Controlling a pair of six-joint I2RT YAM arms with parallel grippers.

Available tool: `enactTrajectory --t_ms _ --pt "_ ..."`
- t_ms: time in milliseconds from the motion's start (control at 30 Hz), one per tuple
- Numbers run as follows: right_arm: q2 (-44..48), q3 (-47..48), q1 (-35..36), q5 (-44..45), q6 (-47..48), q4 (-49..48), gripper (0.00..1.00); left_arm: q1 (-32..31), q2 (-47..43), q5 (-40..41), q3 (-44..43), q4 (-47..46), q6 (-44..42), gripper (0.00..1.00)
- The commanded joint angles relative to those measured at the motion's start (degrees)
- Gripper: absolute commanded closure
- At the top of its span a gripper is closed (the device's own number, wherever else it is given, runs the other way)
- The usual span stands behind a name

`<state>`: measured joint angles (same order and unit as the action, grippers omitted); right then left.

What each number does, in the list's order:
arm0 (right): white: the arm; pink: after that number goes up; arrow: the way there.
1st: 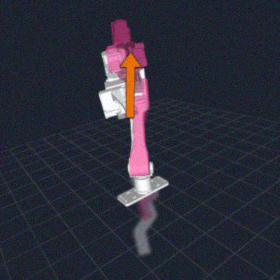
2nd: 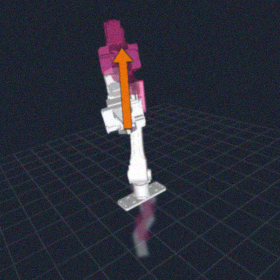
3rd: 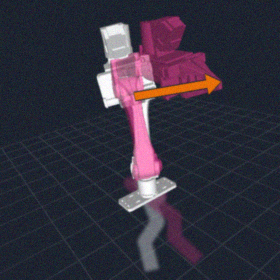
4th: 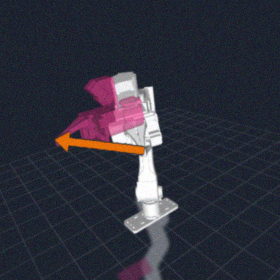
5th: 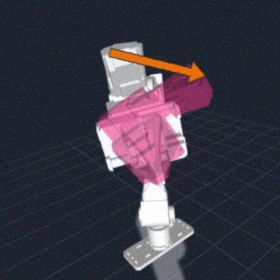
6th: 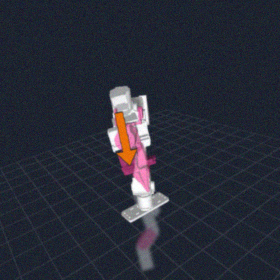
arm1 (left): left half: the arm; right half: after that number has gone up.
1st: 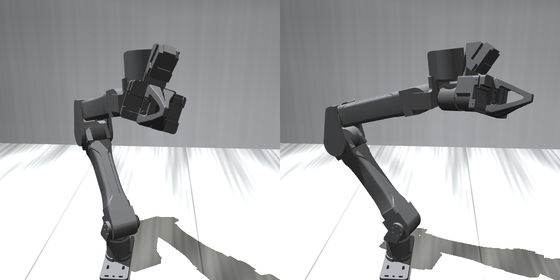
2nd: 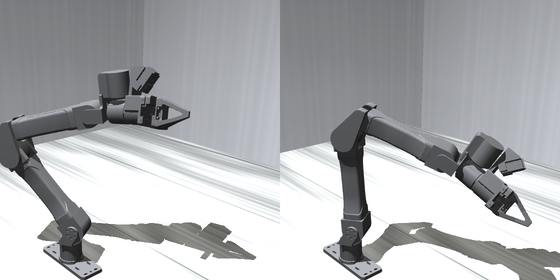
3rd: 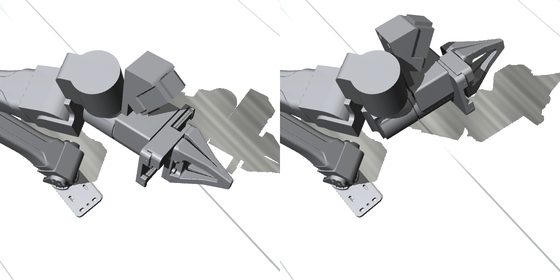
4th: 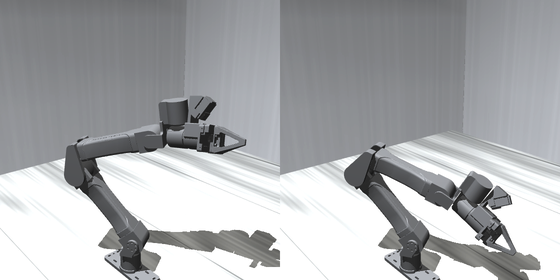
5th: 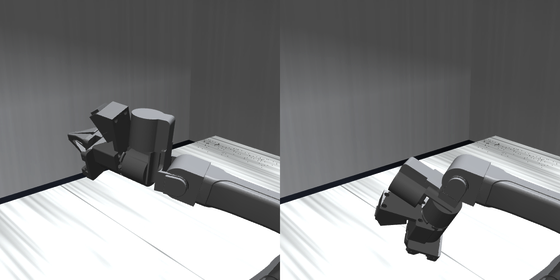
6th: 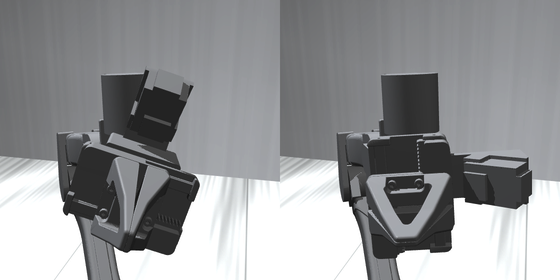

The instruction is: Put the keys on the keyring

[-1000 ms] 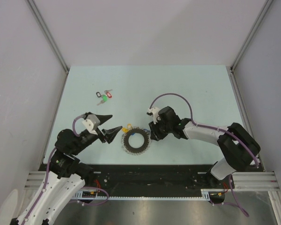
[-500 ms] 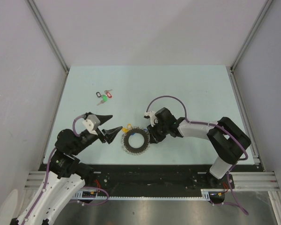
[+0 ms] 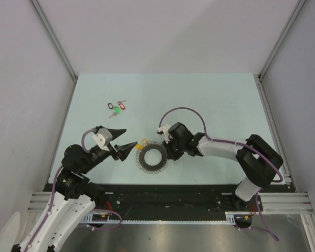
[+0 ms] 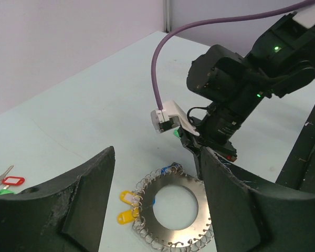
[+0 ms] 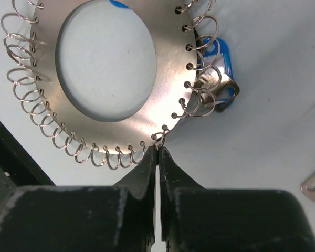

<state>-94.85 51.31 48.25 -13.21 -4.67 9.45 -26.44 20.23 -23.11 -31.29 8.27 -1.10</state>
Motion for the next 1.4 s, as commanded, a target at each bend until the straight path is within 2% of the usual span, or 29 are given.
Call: enactTrajectory --t_ms 0,33,233,367,500,700,867,1133,1233,1300,1367 --pt "8.08 3.09 4.21 11.61 1.32 4.43 1.0 -0.02 -0.54 -0.79 -0.62 -0.1 -0.83 0.29" --pt "9.75 3.18 4.92 15.2 1.85 4.17 1.0 -0.11 -0.63 -0.79 -0.62 -0.1 -0.83 0.29" --pt "20.64 3.01 9.4 23.22 4.49 -1.62 1.0 -0.11 -1.59 -2.1 -0.35 -0.71 -0.83 0.29" --pt "26.02 2.31 11.95 24.81 9.05 -7.16 1.0 -0.11 -1.16 -5.79 -0.09 -1.85 -0.65 0.28" --pt "31.56 0.03 14.85 23.68 11.08 -16.89 1.0 -0.55 0.6 -11.59 0.35 -4.31 -0.13 0.28" --pt "38.06 -4.9 14.68 14.29 11.35 -26.23 1.0 -0.99 4.46 -18.27 -0.53 -8.1 2.23 0.28" --pt "40.27 -6.04 12.75 6.55 11.08 -26.59 1.0 -0.9 9.72 -19.68 -4.73 -8.98 1.98 0.31" --pt "40.45 -7.19 5.02 -5.67 10.12 -28.61 1.0 -0.99 16.85 -24.78 -10.89 -8.71 -1.26 0.36" --pt "39.83 -7.19 2.13 -10.16 9.85 -29.4 1.0 -0.99 18.61 -25.57 -11.51 -9.5 -1.79 0.43" --pt "39.04 -7.19 0.98 -12.7 9.94 -29.58 1.0 -0.99 19.76 -26.63 -11.51 -10.12 -2.32 0.54" --pt "37.82 -7.27 -0.96 -14.38 9.94 -30.02 1.0 -0.9 21.51 -27.24 -11.95 -10.03 -3.11 0.57"
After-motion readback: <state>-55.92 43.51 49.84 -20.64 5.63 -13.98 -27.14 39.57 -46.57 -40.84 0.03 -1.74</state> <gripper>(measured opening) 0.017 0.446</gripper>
